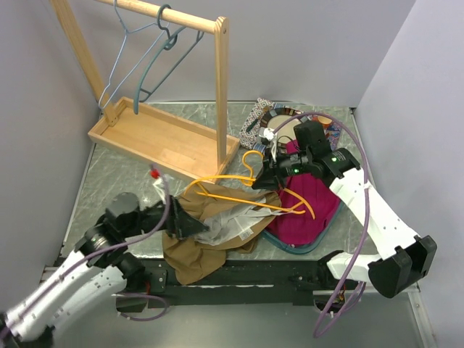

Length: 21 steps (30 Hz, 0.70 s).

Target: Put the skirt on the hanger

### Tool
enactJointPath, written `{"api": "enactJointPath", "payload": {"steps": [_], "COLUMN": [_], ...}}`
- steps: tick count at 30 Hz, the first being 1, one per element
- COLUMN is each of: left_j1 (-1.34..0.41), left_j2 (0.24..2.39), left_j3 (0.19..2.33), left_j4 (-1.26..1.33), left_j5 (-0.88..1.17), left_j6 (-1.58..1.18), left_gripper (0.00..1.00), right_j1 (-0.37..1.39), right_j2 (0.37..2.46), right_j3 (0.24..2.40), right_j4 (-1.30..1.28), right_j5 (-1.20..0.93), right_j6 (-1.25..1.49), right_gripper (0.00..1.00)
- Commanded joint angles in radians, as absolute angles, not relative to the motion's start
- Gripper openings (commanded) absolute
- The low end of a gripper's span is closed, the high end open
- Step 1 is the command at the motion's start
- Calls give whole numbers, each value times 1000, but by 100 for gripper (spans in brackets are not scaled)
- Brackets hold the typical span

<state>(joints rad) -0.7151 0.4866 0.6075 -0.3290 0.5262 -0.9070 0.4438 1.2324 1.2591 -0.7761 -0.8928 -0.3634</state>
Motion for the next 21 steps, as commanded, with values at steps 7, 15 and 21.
{"api": "enactJointPath", "payload": {"steps": [7,15,21], "left_j1": [-1486,-1540,-1534], "left_j2": [937,1118,1134], "left_j3": [955,982,939], "left_j4": [-590,-811,-896], "left_j5": [-448,-724,-781], "left_j6": [-1124,-1557,-1772], "left_gripper": [65,47,46], "right_j1": [426,428,426], "right_j2": [1209,1180,1155], "right_j3": [1279,1253,1232], "right_j4": [-741,-724,-709], "right_j5": [-876,-880,-879], "right_j6": [-353,-351,-351], "right_gripper": [0,0,0]}}
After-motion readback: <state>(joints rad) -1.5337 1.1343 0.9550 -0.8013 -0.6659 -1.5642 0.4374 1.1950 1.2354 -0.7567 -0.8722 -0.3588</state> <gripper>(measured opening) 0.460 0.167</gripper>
